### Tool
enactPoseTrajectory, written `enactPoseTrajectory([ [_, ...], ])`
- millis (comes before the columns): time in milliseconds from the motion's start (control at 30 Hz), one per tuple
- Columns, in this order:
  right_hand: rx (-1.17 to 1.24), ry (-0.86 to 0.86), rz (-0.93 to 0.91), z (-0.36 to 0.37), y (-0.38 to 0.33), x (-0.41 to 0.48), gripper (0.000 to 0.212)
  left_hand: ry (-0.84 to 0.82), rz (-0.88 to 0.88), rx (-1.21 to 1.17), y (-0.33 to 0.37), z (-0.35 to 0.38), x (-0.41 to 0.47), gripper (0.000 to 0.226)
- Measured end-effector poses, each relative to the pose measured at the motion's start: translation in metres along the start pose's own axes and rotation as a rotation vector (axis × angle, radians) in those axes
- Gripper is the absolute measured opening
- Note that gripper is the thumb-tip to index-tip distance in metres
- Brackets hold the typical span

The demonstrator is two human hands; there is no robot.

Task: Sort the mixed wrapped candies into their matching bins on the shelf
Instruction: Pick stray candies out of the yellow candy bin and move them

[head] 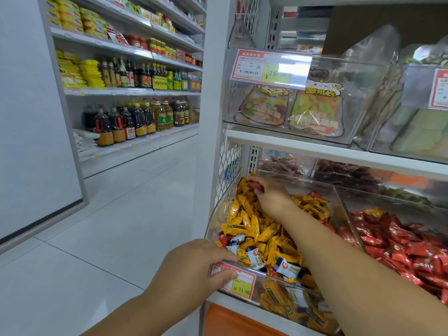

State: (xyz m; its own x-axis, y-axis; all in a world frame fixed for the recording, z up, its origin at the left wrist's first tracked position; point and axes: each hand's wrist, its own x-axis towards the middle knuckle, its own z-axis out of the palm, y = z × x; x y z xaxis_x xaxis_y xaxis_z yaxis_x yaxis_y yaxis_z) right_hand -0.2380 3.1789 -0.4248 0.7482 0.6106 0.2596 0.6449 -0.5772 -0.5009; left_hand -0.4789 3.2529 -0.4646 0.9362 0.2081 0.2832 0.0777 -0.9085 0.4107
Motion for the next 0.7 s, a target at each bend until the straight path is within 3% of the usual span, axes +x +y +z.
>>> enactPoseTrajectory([
  [133, -0.151, -0.037, -0.032, 0.014, 0.004, 0.000, 0.040, 0.003, 0.009, 0.015, 0.000, -0.001, 0.002, 0.036],
  [233, -0.134, 0.004, -0.047, 0.004, 0.003, -0.011, 0.027, 0.015, 0.004, 0.021, 0.000, 0.000, 0.001, 0.034],
  [367, -0.036, 0.054, -0.065, -0.025, 0.002, -0.042, 0.028, 0.027, -0.009, 0.035, 0.001, 0.000, -0.001, 0.032],
  [567, -0.064, 0.120, 0.042, -0.094, 0.040, -0.094, 0.025, 0.015, -0.036, 0.069, 0.007, -0.003, -0.002, 0.030],
  [700, -0.034, 0.268, 0.158, -0.135, 0.069, -0.113, 0.022, 0.013, -0.062, 0.094, 0.011, -0.005, -0.002, 0.028],
])
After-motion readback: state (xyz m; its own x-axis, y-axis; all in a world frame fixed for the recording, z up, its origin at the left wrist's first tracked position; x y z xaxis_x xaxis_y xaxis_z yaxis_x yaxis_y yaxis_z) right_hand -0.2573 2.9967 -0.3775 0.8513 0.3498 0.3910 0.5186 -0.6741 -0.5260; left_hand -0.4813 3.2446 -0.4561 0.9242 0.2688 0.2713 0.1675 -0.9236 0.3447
